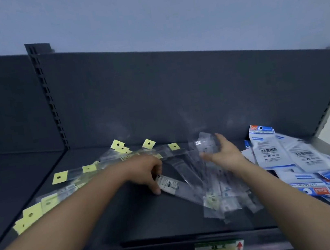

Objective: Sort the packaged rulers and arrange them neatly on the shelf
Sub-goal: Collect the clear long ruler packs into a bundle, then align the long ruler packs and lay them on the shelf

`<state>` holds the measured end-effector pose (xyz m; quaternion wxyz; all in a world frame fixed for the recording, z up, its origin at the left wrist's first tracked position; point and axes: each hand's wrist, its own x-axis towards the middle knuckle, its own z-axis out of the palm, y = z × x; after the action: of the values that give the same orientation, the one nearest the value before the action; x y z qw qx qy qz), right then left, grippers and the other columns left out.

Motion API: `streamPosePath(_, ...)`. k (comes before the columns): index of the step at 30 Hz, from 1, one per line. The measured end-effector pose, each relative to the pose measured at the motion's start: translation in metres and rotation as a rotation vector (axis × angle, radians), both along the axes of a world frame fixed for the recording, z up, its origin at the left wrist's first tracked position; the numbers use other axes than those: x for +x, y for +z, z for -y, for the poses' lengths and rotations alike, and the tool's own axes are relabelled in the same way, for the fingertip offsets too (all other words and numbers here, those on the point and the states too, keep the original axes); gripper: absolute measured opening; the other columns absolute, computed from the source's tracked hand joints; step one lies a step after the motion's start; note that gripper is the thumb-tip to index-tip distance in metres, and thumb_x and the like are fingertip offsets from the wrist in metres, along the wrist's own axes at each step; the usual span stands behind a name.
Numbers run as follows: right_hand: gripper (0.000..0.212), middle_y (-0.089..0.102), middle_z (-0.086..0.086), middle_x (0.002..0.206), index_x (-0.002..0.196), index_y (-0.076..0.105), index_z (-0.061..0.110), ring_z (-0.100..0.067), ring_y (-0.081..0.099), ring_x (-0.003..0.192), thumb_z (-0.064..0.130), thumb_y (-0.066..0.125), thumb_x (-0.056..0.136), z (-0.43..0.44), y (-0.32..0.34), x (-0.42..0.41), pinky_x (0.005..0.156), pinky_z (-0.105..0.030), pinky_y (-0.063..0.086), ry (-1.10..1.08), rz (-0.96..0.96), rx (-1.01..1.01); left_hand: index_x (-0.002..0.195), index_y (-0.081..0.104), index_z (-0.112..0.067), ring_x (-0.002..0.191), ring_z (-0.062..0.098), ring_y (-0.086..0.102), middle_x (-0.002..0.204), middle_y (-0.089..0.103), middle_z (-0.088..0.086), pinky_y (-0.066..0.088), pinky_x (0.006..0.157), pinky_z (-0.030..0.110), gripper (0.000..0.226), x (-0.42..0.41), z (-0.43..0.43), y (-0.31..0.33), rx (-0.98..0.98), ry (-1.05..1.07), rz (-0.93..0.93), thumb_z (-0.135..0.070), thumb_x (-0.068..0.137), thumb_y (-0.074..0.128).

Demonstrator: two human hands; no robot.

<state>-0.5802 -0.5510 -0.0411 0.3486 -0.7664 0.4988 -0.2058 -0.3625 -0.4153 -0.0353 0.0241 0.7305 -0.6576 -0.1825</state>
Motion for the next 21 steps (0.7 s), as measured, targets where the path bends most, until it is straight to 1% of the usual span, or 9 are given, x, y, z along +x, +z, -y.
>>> streamPosePath(2, 0.110, 0.001, -0.003, 0.163, 0.152, 0.022, 0.031, -0.025, 0.010, 0.149, 0.068, 0.075, 0.063, -0.013, 0.004, 0.007, 0.119, -0.048, 0.016, 0.109, -0.192, 0.002, 0.080, 0.050, -0.033, 0.082, 0.012, 0.052, 0.083, 0.053, -0.016, 0.038, 0.064, 0.027, 0.042, 0.004, -0.001, 0.004, -0.017, 0.011, -0.041, -0.035, 0.061, 0.087)
streamPosePath(4, 0.118, -0.022, -0.003, 0.160, 0.153, 0.014, 0.034, -0.023, -0.014, 0.149, 0.073, 0.073, 0.059, -0.021, 0.005, 0.014, 0.119, -0.052, 0.003, 0.207, -0.378, -0.004, 0.077, 0.050, -0.032, 0.076, 0.010, 0.051, 0.079, 0.054, -0.014, 0.037, 0.062, 0.027, 0.042, 0.009, -0.004, 0.011, -0.042, 0.011, -0.118, -0.030, 0.060, 0.088)
streamPosePath(5, 0.118, -0.027, -0.003, 0.158, 0.153, 0.011, 0.034, -0.023, -0.019, 0.147, 0.072, 0.073, 0.061, -0.023, 0.005, 0.016, 0.118, -0.052, 0.002, 0.236, -0.453, -0.018, 0.077, 0.051, -0.031, 0.071, 0.009, 0.050, 0.076, 0.054, -0.013, 0.037, 0.061, 0.027, 0.040, 0.011, -0.007, 0.015, -0.044, 0.006, -0.157, -0.028, 0.061, 0.088)
streamPosePath(8, 0.100, -0.025, -0.007, 0.159, 0.152, 0.016, 0.035, -0.025, -0.016, 0.148, 0.055, 0.075, 0.073, -0.017, -0.003, 0.022, 0.119, -0.051, 0.009, 0.243, -0.529, -0.037, 0.079, 0.054, -0.019, 0.064, 0.008, 0.046, 0.068, 0.050, -0.012, 0.035, 0.060, 0.025, 0.035, 0.016, -0.019, 0.031, -0.001, 0.002, -0.238, -0.025, 0.066, 0.086)
streamPosePath(11, 0.099, -0.021, -0.007, 0.160, 0.150, 0.023, 0.038, -0.025, -0.012, 0.149, 0.051, 0.078, 0.069, -0.014, -0.008, 0.023, 0.119, -0.049, 0.013, 0.207, -0.501, -0.053, 0.077, 0.058, -0.019, 0.062, 0.006, 0.047, 0.064, 0.053, -0.016, 0.035, 0.060, 0.023, 0.026, 0.030, -0.027, 0.045, -0.033, 0.087, -0.231, -0.029, 0.073, 0.081)
streamPosePath(14, 0.098, -0.025, -0.006, 0.159, 0.151, 0.018, 0.038, -0.023, -0.017, 0.148, 0.042, 0.076, 0.073, -0.023, -0.002, 0.027, 0.119, -0.049, 0.005, 0.196, -0.534, -0.092, 0.098, 0.062, -0.022, 0.081, 0.011, 0.053, 0.093, 0.059, -0.009, 0.040, 0.070, 0.028, 0.025, 0.046, -0.028, 0.038, -0.169, 0.260, 0.012, -0.038, 0.081, 0.072)
streamPosePath(17, 0.087, -0.026, -0.006, 0.159, 0.150, 0.017, 0.043, -0.023, -0.021, 0.147, 0.035, 0.066, 0.079, -0.032, 0.000, 0.036, 0.118, -0.053, -0.001, 0.226, -0.580, -0.248, 0.135, 0.045, -0.029, 0.122, 0.021, 0.047, 0.135, 0.046, -0.003, 0.037, 0.099, 0.039, 0.060, 0.060, -0.028, 0.011, -0.085, 0.382, 0.219, -0.051, 0.082, 0.064)
streamPosePath(19, 0.075, -0.024, -0.006, 0.159, 0.149, 0.022, 0.043, -0.025, -0.020, 0.147, 0.042, 0.060, 0.084, -0.036, -0.002, 0.040, 0.117, -0.056, -0.003, 0.265, -0.609, -0.299, 0.141, 0.038, -0.029, 0.131, 0.021, 0.041, 0.143, 0.040, -0.004, 0.031, 0.104, 0.044, 0.074, 0.067, -0.030, -0.002, 0.028, 0.369, 0.216, -0.063, 0.079, 0.059)
streamPosePath(21, 0.072, -0.023, -0.006, 0.160, 0.147, 0.028, 0.042, -0.027, -0.019, 0.147, 0.055, 0.059, 0.084, -0.035, -0.006, 0.040, 0.116, -0.058, -0.004, 0.270, -0.664, -0.297, 0.133, 0.045, -0.026, 0.126, 0.022, 0.044, 0.138, 0.045, -0.004, 0.038, 0.100, 0.042, 0.073, 0.073, -0.033, -0.006, 0.018, 0.357, 0.188, -0.069, 0.076, 0.059)
